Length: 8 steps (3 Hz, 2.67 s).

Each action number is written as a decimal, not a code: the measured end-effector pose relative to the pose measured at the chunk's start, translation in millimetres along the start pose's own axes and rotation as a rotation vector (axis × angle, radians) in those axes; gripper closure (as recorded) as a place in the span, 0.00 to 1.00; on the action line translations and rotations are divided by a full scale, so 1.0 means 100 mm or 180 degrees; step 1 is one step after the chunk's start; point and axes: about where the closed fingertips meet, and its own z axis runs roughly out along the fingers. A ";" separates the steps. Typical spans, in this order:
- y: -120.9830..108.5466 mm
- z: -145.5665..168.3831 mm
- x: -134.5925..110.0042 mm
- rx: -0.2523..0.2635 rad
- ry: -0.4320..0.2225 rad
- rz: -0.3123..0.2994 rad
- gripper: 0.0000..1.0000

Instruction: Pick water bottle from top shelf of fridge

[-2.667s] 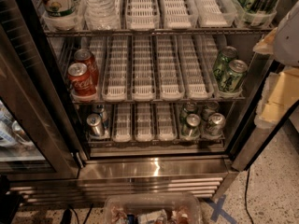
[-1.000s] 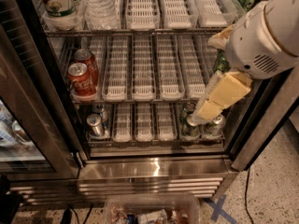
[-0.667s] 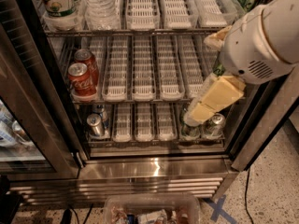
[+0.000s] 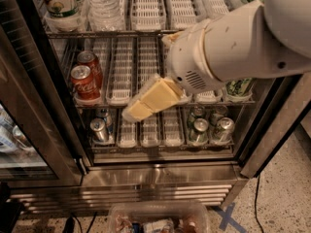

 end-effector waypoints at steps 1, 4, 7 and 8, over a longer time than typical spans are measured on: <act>0.01 0.31 -0.38 0.0043 -0.0325 0.0083 0.00; -0.02 0.61 -0.82 0.0176 -0.0862 0.0263 0.00; -0.19 0.63 -1.22 0.0891 -0.1235 0.0449 0.00; -0.29 0.52 -1.12 0.1140 -0.1230 0.0497 0.00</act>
Offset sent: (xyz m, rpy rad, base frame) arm 0.0116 0.0381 0.0035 0.0816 -0.0115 0.0105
